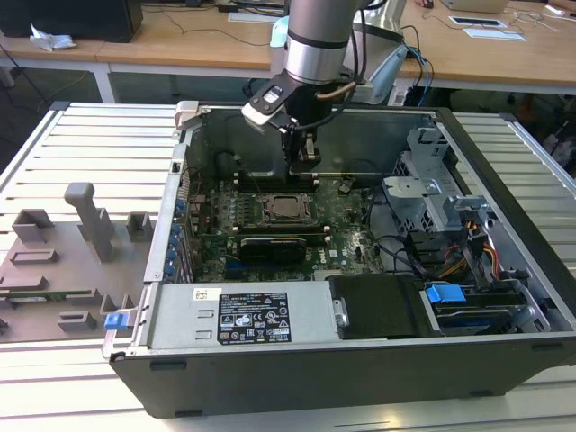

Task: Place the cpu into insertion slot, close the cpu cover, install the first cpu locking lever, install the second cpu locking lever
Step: 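Install the first cpu locking lever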

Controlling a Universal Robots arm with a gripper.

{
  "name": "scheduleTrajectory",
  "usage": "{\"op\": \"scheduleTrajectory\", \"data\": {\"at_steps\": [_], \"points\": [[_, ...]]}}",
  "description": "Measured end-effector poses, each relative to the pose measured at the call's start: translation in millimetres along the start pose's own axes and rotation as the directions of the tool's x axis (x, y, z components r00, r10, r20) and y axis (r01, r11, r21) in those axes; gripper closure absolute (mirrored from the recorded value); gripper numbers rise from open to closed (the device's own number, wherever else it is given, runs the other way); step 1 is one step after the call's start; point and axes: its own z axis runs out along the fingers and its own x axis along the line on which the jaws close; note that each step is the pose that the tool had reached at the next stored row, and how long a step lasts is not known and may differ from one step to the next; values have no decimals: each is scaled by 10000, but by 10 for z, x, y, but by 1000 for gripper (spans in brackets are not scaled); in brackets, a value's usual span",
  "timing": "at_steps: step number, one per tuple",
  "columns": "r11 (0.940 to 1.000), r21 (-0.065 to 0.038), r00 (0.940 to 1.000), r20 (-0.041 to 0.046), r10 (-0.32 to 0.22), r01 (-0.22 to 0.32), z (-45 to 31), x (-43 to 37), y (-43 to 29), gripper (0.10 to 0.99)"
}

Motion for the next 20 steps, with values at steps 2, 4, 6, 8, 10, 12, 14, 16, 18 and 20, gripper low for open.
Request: {"op": "scheduleTrajectory", "data": {"at_steps": [2, 4, 6, 8, 10, 12, 14, 16, 18, 20], "points": [[9991, -16, 9991, 35, -425, 425, 0, 0, 0, 980], [9972, -28, 9972, 61, -748, 748, 0, 0, 0, 980], [9943, -38, 9943, 89, -1066, 1066, 0, 0, 0, 980], [9907, -47, 9907, 114, -1356, 1357, 0, 0, 0, 980], [9886, -50, 9885, 127, -1504, 1505, 0, 0, 0, 980], [9845, -57, 9844, 148, -1751, 1752, 0, 0, 0, 980], [9779, -65, 9778, 178, -2089, 2090, 0, 0, 0, 980], [9715, -71, 9714, 203, -2366, 2368, 0, 0, 0, 980], [9668, -74, 9667, 220, -2551, 2553, 0, 0, 0, 980], [9606, -78, 9604, 240, -2774, 2777, 0, 0, 0, 980]]}}
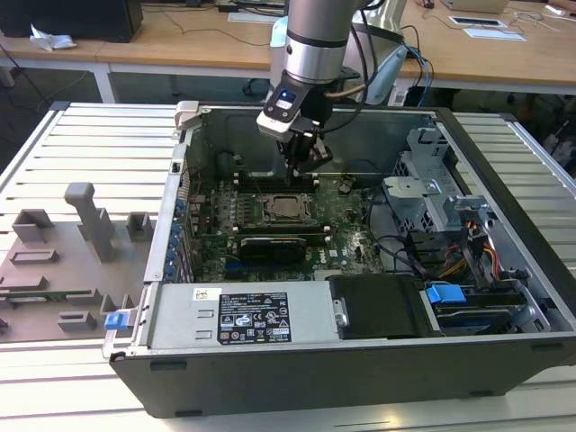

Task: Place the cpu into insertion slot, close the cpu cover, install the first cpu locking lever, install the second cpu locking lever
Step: 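Install the first cpu locking lever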

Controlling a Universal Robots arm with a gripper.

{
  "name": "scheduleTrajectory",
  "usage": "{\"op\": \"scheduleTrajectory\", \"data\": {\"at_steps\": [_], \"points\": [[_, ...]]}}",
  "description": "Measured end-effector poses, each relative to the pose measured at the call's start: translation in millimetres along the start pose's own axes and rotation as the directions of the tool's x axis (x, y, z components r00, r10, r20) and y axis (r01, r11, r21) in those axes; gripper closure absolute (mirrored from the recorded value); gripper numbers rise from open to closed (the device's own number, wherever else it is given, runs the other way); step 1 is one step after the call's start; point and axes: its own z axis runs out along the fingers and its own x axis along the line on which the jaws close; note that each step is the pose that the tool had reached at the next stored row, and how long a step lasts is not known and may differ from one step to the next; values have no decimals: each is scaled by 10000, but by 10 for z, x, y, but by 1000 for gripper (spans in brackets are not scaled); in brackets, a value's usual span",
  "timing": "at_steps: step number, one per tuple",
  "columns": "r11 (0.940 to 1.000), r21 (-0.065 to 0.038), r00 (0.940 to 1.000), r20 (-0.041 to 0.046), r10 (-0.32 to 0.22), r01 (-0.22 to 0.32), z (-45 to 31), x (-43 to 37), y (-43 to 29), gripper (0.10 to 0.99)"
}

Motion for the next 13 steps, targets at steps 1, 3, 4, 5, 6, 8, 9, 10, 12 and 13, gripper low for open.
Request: {"op": "scheduleTrajectory", "data": {"at_steps": [1, 3, 4, 5, 6, 8, 9, 10, 12, 13], "points": [[9999, -4, 9999, 9, -110, 110, 0, 0, 0, 980], [9995, -12, 9995, 26, -320, 320, 0, 0, 0, 980], [9992, -15, 9992, 32, -399, 399, 0, 0, 0, 980], [9987, -18, 9987, 41, -501, 501, 0, 0, 0, 980], [9984, -21, 9983, 47, -572, 573, 0, 0, 0, 980], [9970, -28, 9969, 64, -778, 779, 0, 0, 0, 980], [9955, -33, 9955, 79, -949, 949, 0, 0, 0, 980], [9941, -38, 9941, 90, -1083, 1084, 0, 0, 0, 980], [9915, -44, 9914, 109, -1302, 1302, 0, 0, 0, 980], [9905, -46, 9904, 115, -1375, 1375, 0, 0, 0, 980]]}}
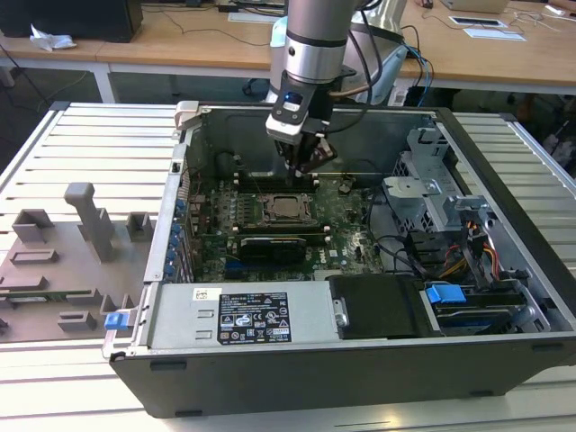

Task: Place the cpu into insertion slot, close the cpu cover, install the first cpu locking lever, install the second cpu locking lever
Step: 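Install the first cpu locking lever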

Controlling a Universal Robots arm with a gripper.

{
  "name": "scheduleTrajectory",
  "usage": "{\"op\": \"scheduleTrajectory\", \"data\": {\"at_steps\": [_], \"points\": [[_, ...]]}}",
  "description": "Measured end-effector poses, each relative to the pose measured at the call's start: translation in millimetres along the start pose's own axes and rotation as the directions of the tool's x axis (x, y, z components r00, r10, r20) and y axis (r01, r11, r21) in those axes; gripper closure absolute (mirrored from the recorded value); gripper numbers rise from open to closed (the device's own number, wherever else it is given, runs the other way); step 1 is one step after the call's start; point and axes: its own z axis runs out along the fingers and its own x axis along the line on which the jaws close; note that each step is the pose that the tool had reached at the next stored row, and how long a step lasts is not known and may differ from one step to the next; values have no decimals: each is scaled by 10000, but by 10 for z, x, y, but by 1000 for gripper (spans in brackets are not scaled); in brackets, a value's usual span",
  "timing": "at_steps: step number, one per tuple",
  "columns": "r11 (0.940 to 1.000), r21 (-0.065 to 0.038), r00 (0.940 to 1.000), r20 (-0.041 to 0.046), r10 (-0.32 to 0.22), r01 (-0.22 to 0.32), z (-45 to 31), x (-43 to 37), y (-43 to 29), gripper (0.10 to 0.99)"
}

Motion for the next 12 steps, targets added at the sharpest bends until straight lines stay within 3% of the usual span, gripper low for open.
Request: {"op": "scheduleTrajectory", "data": {"at_steps": [3, 12], "points": [[9994, -13, 9994, 29, -346, 346, 0, 0, 0, 980], [9899, -48, 9899, 118, -1414, 1415, 0, 0, 0, 980]]}}
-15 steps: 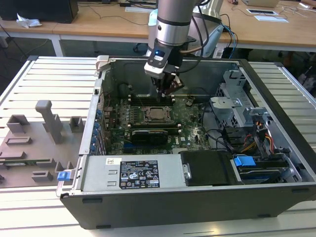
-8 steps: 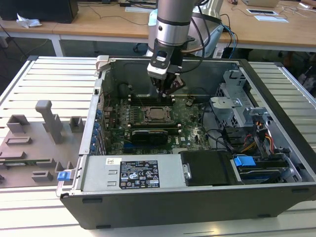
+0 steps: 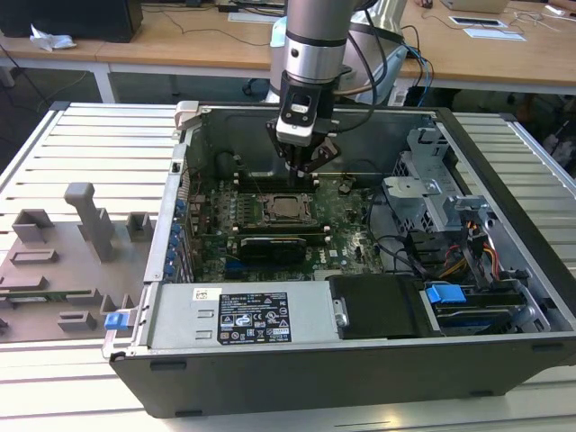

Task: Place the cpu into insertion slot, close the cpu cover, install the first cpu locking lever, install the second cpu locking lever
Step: 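Install the first cpu locking lever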

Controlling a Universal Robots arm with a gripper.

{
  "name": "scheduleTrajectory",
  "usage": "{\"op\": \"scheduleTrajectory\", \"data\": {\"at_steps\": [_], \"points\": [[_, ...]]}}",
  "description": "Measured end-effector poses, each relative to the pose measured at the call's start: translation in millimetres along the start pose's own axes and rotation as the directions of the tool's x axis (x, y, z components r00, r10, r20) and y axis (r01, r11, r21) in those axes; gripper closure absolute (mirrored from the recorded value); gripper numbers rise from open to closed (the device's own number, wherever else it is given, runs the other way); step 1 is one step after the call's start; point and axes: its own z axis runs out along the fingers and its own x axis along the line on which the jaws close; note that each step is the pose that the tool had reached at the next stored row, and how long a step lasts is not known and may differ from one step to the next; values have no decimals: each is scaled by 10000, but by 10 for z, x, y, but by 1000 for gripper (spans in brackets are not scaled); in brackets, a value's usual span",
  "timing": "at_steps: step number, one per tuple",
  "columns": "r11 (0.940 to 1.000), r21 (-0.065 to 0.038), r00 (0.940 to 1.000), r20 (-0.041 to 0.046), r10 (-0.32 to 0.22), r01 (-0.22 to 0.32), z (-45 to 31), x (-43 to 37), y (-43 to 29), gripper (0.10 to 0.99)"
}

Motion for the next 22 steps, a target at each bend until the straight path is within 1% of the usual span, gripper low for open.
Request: {"op": "scheduleTrajectory", "data": {"at_steps": [2, 4, 8, 15, 17, 18, 22], "points": [[9999, -6, 9999, 12, -146, 146, 0, 0, 0, 980], [9990, -17, 9990, 36, -441, 441, 0, 0, 0, 980], [9957, -33, 9957, 77, -928, 928, 0, 0, 0, 980], [9900, -48, 9899, 119, -1409, 1410, 0, 0, 0, 980], [9870, -53, 9870, 135, -1605, 1605, 0, 0, 0, 980], [9844, -57, 9844, 149, -1755, 1756, 0, 0, 0, 980], [9781, -64, 9780, 177, -2078, 2080, 0, 0, 0, 980]]}}
